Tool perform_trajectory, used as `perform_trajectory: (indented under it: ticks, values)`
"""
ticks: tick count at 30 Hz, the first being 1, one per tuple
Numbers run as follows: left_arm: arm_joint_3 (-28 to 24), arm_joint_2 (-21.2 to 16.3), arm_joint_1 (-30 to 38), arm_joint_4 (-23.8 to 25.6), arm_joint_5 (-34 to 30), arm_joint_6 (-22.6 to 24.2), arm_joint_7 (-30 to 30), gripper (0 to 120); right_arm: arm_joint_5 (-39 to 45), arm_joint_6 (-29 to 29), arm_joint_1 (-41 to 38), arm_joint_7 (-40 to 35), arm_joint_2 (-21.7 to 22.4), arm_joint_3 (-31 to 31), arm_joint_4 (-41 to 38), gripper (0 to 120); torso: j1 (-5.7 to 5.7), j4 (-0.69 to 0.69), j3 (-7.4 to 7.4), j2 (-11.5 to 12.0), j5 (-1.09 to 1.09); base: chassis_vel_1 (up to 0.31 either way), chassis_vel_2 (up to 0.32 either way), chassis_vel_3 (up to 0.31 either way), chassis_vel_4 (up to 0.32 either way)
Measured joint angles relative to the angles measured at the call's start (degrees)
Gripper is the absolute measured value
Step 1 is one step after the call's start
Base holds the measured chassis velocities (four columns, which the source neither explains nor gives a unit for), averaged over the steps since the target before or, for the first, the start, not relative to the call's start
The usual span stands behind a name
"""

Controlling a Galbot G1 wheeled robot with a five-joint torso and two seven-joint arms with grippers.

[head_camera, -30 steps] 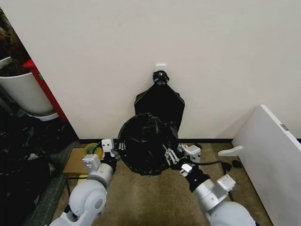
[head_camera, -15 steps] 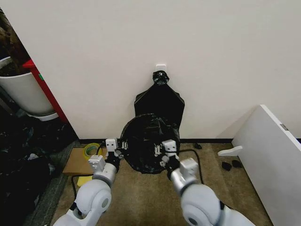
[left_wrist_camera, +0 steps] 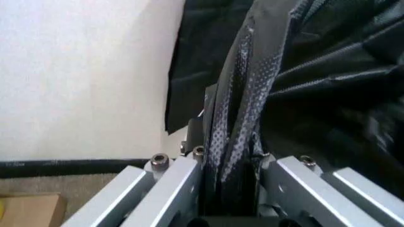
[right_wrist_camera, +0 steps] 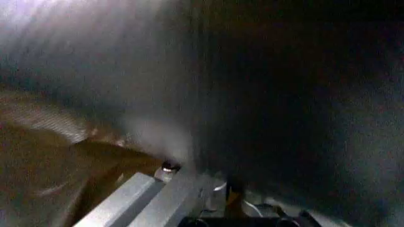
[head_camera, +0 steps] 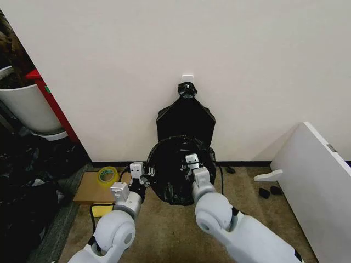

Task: Place the garbage bag over the trash bin.

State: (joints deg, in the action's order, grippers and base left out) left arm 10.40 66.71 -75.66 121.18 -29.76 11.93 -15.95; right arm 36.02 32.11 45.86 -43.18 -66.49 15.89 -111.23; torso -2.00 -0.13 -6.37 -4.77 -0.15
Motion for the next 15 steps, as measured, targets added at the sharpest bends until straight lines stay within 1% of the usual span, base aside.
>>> perform_trajectory:
  ticks: [3, 5, 6, 11, 15]
  values:
    - [-0.7, 0.0, -0.8, -0.1, 1.8, -1.0, 1.3, 1, 4.1, 1.8, -2.4, -2.0, -1.4, -0.5, 2.7, 0, 0.0, 0.0, 0.0, 0.0, 0.0, 0.0, 0.0, 0.0, 0.0]
    - [-0.7, 0.0, -0.9, 0.0, 1.8, -1.0, 1.3, 1, 4.5, 1.9, -2.6, -2.1, -1.5, -0.6, 3.1, 0, 0.0, 0.0, 0.0, 0.0, 0.0, 0.0, 0.0, 0.0, 0.0]
    - [-1.0, 0.0, -1.2, 0.4, 1.9, -1.0, 1.4, 1, 5.0, 2.2, -3.2, -2.2, -2.1, -0.7, 4.6, 0, 0.0, 0.0, 0.0, 0.0, 0.0, 0.0, 0.0, 0.0, 0.0]
    - [-1.0, 0.1, -1.8, 1.4, 2.0, -1.0, 1.4, 1, 4.3, 2.3, -4.0, -2.0, -3.0, -1.0, 8.2, 0, 0.0, 0.0, 0.0, 0.0, 0.0, 0.0, 0.0, 0.0, 0.0]
    - [-0.2, 0.0, -1.9, 1.6, 2.1, -0.9, 1.4, 1, 3.5, 3.1, -3.3, -2.0, -2.5, -1.1, 8.2, 0, 0.0, 0.0, 0.0, 0.0, 0.0, 0.0, 0.0, 0.0, 0.0]
